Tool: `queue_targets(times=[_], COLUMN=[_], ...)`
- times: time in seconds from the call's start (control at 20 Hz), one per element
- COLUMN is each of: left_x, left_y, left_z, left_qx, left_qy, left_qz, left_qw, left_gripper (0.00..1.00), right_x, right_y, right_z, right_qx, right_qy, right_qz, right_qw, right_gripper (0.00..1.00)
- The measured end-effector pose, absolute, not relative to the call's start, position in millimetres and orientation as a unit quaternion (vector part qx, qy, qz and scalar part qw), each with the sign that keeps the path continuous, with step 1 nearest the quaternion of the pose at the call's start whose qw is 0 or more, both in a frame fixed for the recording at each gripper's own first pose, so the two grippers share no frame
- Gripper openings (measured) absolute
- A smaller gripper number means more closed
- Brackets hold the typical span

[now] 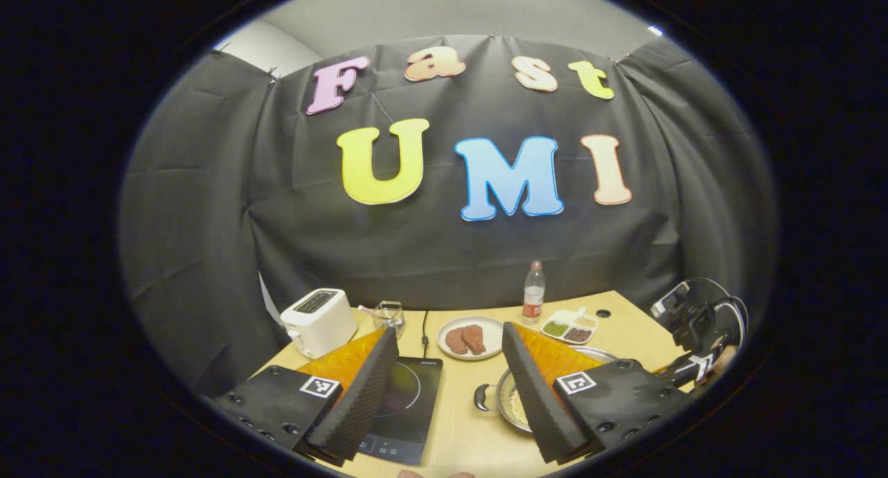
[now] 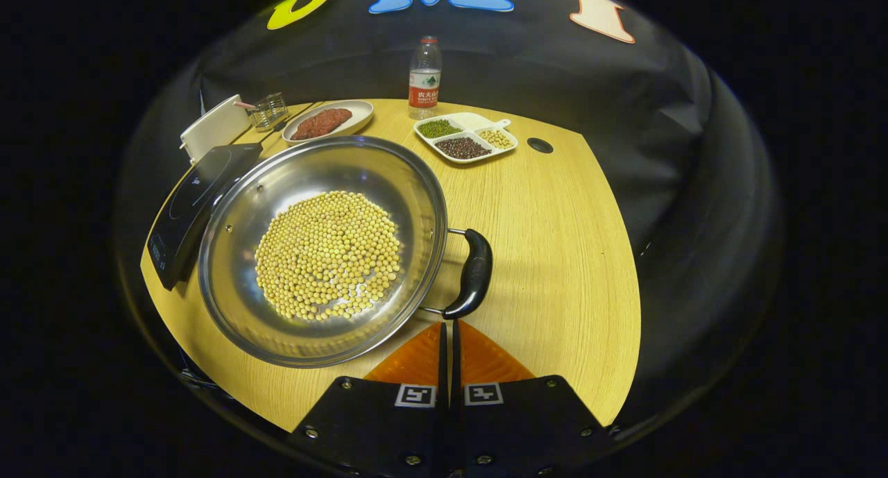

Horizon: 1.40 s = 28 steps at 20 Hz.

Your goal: First push the handle of the pot to place it horizontally, then grasp the pot with both hands and set it on the induction cooktop.

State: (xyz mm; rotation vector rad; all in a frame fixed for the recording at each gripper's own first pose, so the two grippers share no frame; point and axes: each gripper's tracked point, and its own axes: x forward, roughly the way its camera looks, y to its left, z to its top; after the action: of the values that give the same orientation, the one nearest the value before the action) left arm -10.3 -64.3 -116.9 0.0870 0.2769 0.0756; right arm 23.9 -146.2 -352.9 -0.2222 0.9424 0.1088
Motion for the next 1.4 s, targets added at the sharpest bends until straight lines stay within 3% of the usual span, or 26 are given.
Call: queue_targets(times=[0.1,0.35,0.65,0.8,0.95,1.0,1.05,1.2,1.3,1.4], left_x=[-6,16,47,65,81,83,85,89,94,96], left_y=[-74,-96,-100,-99,-97,-96,-95,-89,-88,-96], left_z=[-130,-186,-283,-331,-370,-383,-396,-424,-435,-438], left_qx=[0.032,0.013,0.005,0.015,0.021,0.024,0.026,0.030,0.024,0.017], left_qy=[0.151,0.204,0.288,0.326,0.355,0.365,0.376,0.402,0.411,0.413], left_qz=[0.022,-0.033,-0.069,-0.074,-0.076,-0.077,-0.078,-0.076,-0.081,-0.094], left_qw=[0.988,0.978,0.955,0.942,0.932,0.928,0.923,0.912,0.908,0.906], left_gripper=[0.98,0.98,0.94,1.00,0.97,0.95,0.98,1.00,1.00,0.93], right_x=[21,18,34,51,70,75,80,90,94,95], right_y=[-142,-134,-135,-136,-138,-138,-138,-140,-142,-141], right_z=[-334,-292,-298,-314,-332,-339,-346,-365,-375,-383], right_qx=[-0.077,-0.030,-0.035,-0.037,-0.042,-0.045,-0.047,-0.050,-0.048,-0.042], right_qy=[0.432,0.364,0.349,0.357,0.367,0.372,0.376,0.390,0.397,0.404], right_qz=[0.059,0.047,0.020,0.007,-0.006,-0.011,-0.014,-0.028,-0.034,-0.035], right_qw=[0.897,0.930,0.936,0.933,0.929,0.927,0.925,0.919,0.916,0.913], right_gripper=[0.03,0.96,0.96,0.96,0.96,0.90,0.96,0.96,0.84,0.78])
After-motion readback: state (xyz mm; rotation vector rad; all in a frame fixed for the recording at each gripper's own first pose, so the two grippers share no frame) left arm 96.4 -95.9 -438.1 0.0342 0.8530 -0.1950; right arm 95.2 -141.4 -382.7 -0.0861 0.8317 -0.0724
